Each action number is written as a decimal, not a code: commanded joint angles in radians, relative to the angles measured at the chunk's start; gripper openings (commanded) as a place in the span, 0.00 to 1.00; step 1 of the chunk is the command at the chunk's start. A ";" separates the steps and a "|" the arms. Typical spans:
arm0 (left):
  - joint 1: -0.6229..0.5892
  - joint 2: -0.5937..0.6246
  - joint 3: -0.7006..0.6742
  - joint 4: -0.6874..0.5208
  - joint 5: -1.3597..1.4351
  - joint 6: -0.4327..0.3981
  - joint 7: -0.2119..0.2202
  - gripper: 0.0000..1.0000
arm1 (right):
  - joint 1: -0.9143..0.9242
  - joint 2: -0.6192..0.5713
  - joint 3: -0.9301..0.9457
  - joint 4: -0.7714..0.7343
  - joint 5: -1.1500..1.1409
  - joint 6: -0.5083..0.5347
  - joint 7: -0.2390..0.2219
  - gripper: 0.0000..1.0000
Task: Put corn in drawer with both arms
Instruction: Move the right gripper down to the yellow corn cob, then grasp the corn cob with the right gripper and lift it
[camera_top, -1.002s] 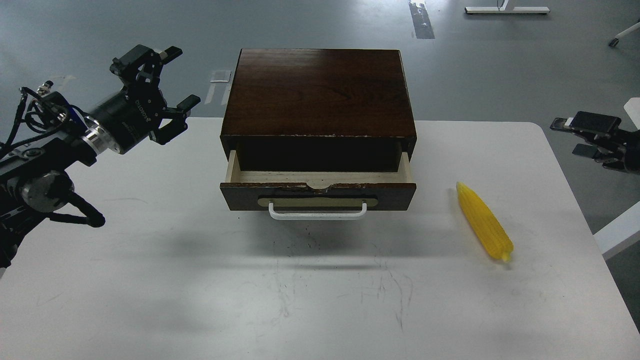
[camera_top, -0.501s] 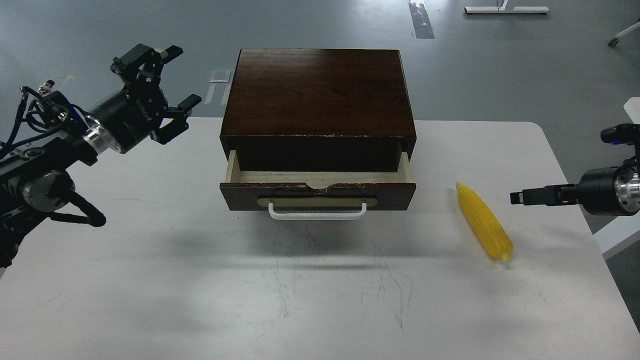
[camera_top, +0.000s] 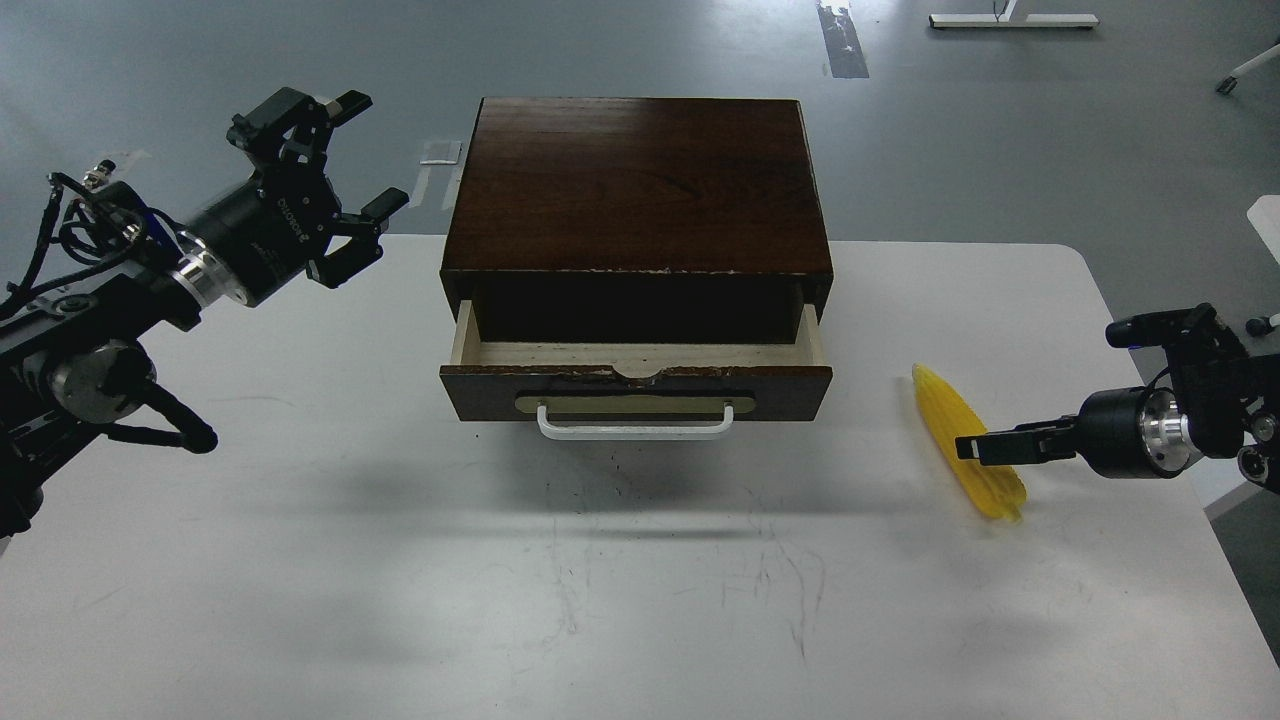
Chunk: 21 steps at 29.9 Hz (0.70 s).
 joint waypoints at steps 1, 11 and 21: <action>0.000 0.003 0.000 0.000 0.000 0.000 0.000 0.98 | -0.019 0.041 0.000 -0.047 0.000 -0.005 0.000 0.94; 0.000 0.006 0.000 0.000 0.000 0.000 0.000 0.98 | -0.044 0.067 -0.012 -0.055 0.000 -0.010 0.000 0.22; -0.002 0.006 0.000 0.000 0.000 0.000 0.000 0.98 | 0.056 0.002 -0.035 -0.013 0.008 -0.010 0.000 0.15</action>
